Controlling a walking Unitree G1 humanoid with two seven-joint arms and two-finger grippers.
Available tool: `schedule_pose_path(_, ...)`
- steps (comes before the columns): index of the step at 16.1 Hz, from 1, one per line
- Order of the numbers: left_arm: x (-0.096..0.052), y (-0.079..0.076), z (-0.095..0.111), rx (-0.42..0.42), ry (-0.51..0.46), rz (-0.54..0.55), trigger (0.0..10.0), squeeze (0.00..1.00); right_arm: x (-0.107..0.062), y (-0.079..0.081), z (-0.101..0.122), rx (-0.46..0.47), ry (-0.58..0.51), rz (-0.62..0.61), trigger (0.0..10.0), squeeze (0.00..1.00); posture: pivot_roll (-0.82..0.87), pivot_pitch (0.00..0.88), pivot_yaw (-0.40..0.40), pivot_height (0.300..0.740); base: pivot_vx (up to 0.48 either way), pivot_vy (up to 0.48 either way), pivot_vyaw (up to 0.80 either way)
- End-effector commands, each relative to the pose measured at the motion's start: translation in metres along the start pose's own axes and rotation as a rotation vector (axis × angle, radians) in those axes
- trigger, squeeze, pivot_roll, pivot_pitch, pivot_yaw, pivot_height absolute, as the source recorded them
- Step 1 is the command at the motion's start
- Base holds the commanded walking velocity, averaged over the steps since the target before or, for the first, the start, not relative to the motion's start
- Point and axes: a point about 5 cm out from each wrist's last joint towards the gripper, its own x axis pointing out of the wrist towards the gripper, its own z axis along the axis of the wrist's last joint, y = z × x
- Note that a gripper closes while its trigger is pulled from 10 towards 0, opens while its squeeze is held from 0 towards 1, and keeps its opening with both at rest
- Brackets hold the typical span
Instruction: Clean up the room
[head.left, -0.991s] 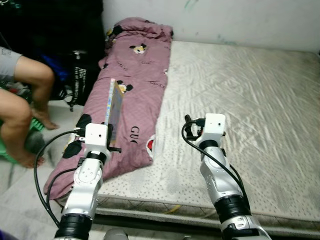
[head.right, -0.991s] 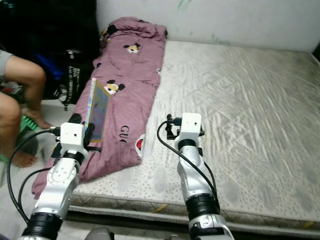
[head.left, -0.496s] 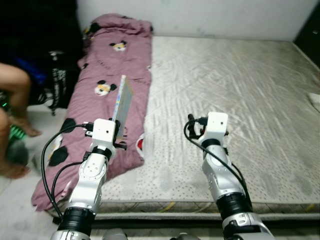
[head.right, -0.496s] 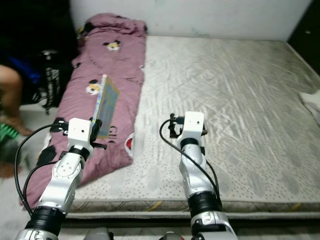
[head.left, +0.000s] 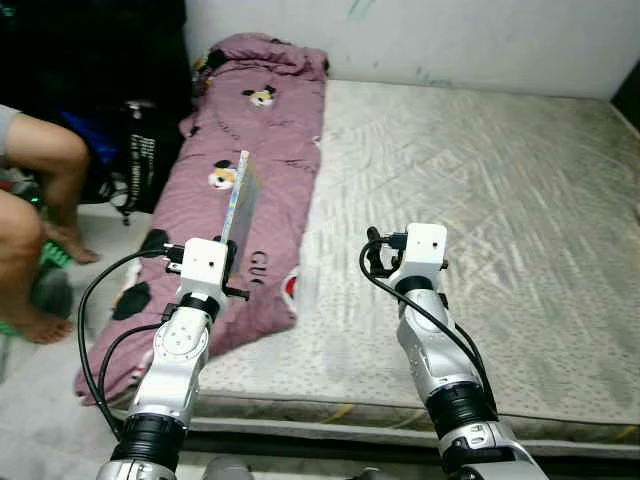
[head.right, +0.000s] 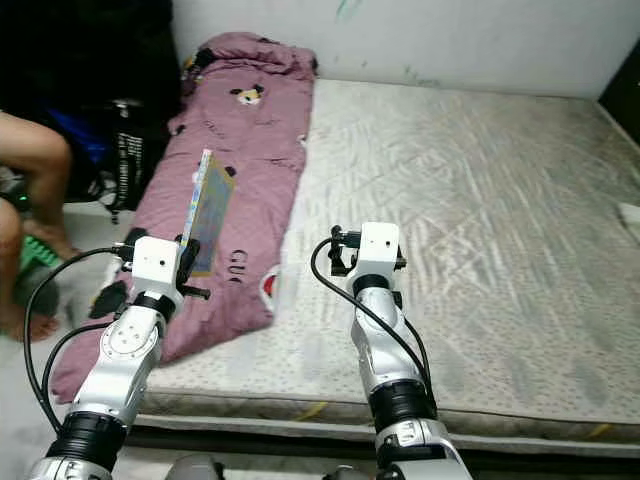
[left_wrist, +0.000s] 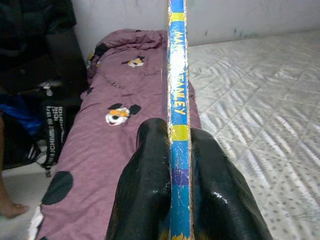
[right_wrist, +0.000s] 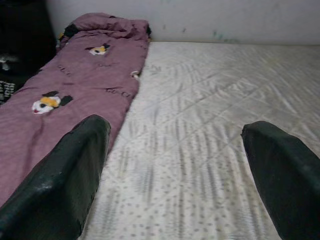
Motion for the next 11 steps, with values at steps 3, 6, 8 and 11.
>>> schedule_pose_path(3, 0.0046, -0.0017, 0.0116, 0.005, -0.058, -0.011, 10.0, 0.00, 0.0028, -0.0008, 0.0038, -0.001, -0.016, 0.001, 10.0, 0.00, 0.12, 0.000, -0.027, 0.740, 0.000, -0.320, 0.00)
schedule_pose_path(6, 0.0044, -0.0019, 0.0115, 0.004, -0.057, -0.012, 10.0, 0.00, 0.0025, -0.0007, 0.0039, -0.002, -0.017, 0.003, 10.0, 0.00, 0.12, 0.000, -0.027, 0.740, 0.000, -0.320, 0.00)
schedule_pose_path(8, 0.0044, -0.0021, 0.0113, 0.003, -0.056, -0.011, 10.0, 0.00, 0.0023, 0.0000, 0.0039, -0.007, -0.019, 0.008, 10.0, 0.00, 0.12, 0.000, -0.028, 0.740, 0.000, -0.322, 0.00)
schedule_pose_path(11, 0.0046, -0.0024, 0.0109, -0.003, -0.055, -0.010, 10.0, 0.00, 0.0023, -0.0004, 0.0038, -0.009, -0.019, 0.009, 10.0, 0.00, 0.12, 0.000, -0.030, 0.740, 0.000, -0.406, 0.00)
